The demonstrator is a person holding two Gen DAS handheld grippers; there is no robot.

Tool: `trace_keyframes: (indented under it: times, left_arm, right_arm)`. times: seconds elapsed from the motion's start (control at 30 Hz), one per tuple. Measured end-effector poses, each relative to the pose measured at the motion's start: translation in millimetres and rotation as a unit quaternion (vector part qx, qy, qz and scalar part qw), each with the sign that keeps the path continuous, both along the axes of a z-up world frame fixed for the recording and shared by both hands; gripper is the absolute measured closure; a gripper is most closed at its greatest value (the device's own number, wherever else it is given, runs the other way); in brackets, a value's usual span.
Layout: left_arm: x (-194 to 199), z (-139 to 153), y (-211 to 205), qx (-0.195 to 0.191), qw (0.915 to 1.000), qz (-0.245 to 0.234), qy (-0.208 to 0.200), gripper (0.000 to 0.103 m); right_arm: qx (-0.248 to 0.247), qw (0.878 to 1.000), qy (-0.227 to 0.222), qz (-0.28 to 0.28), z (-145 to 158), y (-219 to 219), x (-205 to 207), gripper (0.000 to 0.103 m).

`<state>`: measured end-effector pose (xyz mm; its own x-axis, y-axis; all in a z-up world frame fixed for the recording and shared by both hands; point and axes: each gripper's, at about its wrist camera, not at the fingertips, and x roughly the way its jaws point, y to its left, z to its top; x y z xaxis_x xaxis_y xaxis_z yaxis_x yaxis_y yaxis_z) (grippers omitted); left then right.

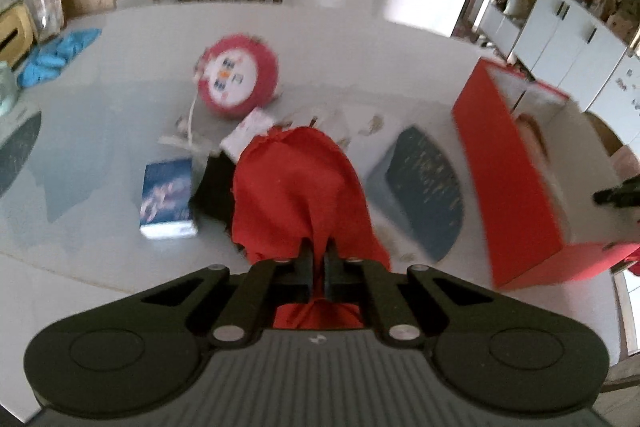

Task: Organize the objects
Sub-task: 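Lift the red bag with the left gripper and carry it to the box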

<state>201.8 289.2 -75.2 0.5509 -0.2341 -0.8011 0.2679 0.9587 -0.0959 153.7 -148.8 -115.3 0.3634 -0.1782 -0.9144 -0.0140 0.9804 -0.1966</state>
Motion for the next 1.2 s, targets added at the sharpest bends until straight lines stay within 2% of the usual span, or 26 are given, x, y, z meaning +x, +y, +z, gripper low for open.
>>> trace_keyframes:
  times: [0.33,0.6,0.8,1.03,1.2]
  left_arm:
    - [3.1,53.9,-38.6,-0.032,0.9984,-0.022,-0.040,0.099]
    - [10.0,93.7,-69.4,-0.063,0.9940,-0.050,-0.074,0.099]
    - [10.7,117.5,-97.8,-0.068,0.9892,-0.086,-0.097,0.099]
    - [10.6,142.6,-152.0,-0.086,0.9772,-0.154,-0.118,0.099]
    - [12.2,144.5,-200.3,-0.089,0.9651,-0.212,-0.124,0.099]
  right_arm:
    - [0.029,0.999,0.010,0.025,-4.6,1.4,-0.8,0.094]
    - [0.037,0.998,0.008,0.054,-6.0,-1.7,-2.9,0.093]
    - [0.041,0.997,0.000,0.067,-6.8,-3.5,-5.3,0.093]
    - [0.038,0.997,0.001,0.074,-6.0,-1.0,-5.6,0.093]
    - [0.040,0.997,0.002,0.073,-5.0,-2.1,-5.9,0.093]
